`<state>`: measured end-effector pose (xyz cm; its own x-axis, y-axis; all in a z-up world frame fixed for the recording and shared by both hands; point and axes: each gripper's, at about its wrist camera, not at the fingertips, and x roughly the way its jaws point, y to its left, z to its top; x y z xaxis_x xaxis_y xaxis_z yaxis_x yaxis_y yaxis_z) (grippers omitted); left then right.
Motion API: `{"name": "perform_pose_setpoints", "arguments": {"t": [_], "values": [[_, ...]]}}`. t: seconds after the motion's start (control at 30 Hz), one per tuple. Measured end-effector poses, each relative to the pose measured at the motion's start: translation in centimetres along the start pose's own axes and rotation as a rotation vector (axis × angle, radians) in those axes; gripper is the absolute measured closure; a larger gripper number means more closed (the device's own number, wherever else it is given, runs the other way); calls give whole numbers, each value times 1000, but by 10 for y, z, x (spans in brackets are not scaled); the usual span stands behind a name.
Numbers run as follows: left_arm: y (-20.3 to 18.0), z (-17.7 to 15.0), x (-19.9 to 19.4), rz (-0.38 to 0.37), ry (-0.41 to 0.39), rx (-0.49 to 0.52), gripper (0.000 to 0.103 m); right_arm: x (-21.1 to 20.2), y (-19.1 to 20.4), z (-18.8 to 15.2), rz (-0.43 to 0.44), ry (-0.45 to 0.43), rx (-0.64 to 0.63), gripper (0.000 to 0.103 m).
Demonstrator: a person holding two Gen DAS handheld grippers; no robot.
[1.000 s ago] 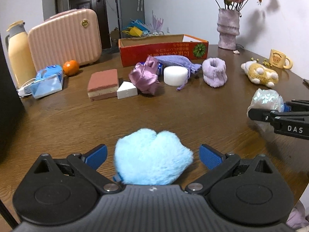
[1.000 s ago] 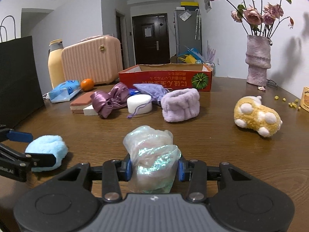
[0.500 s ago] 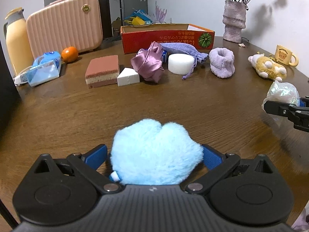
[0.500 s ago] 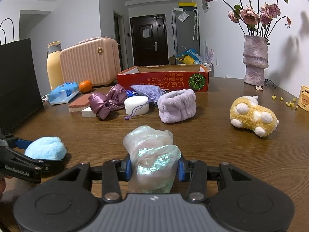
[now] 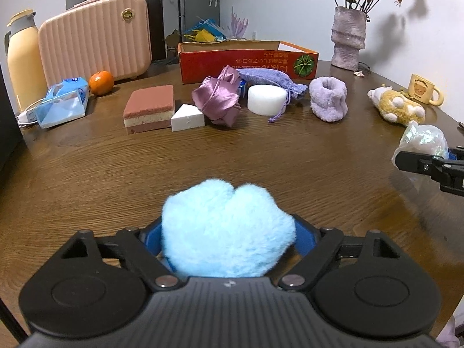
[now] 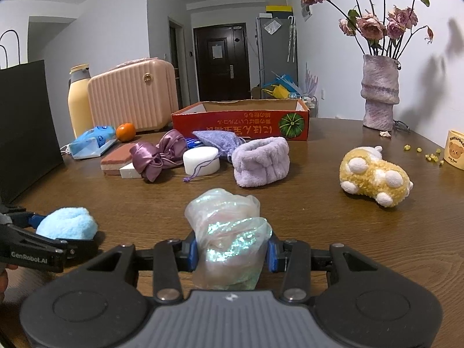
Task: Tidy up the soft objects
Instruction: 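Carry the blue plush and clear puff in both tools toward the cardboard box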
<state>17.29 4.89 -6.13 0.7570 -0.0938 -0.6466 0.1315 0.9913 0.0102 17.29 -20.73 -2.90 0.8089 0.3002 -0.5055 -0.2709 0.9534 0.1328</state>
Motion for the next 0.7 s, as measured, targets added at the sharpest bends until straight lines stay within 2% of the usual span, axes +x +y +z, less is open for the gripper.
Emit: {"name": "perform_pose_setpoints", "arguments": {"t": [0.33,0.7], "values": [[-3,4,-6,-5,-22,-5,18,-3,-5,5,-14,-11,-4,61],[-11,30,-20,-20,-116,-11,18,-5,-15,23,-30,-39,-6,61]]}}
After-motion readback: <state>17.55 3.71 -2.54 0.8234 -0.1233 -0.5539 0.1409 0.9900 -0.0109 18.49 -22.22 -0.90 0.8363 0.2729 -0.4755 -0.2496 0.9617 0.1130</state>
